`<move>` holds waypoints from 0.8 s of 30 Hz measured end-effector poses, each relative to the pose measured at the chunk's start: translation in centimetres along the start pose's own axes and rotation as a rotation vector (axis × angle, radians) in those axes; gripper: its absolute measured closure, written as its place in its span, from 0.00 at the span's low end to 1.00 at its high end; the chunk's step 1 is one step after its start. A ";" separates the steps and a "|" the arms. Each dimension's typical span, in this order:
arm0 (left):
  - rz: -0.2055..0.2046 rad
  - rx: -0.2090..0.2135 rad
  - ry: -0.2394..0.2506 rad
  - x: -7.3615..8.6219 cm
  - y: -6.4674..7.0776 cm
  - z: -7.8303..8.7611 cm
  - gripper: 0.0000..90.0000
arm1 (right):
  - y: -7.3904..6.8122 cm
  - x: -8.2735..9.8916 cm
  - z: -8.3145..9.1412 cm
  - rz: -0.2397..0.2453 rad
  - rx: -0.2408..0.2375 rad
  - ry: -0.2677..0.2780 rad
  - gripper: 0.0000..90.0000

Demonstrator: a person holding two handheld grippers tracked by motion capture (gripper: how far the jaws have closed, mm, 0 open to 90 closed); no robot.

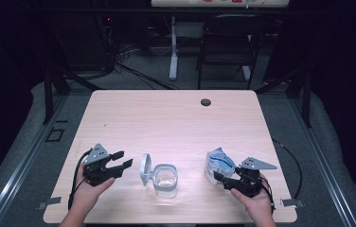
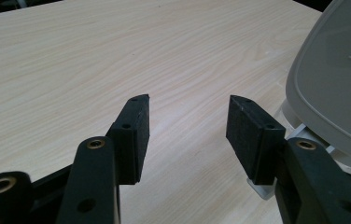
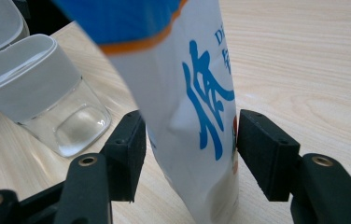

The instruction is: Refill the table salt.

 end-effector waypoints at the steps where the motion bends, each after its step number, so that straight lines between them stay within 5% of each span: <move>1: 0.000 0.000 0.000 0.0 0.0 0.0 0.56 | 0.0 0.1 0.0 0.000 -0.002 -0.006 0.47; 18: -0.003 -0.001 0.003 -0.1 0.0 0.0 0.56 | 0.3 1.4 -1.0 -0.018 0.001 -0.032 0.39; 24: -0.005 -0.001 0.003 -0.1 0.0 0.1 0.56 | 0.5 1.9 -1.3 -0.067 -0.008 -0.024 0.38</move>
Point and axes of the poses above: each handheld gripper's, and its own axes: z roughly backward along the jaws, x roughly out of its underside, y roughly to its right, the point moved 2 cm from there along -z, roughly forward along the jaws, and after that the axes turned 15 degrees about y, right-handed, at the moved point
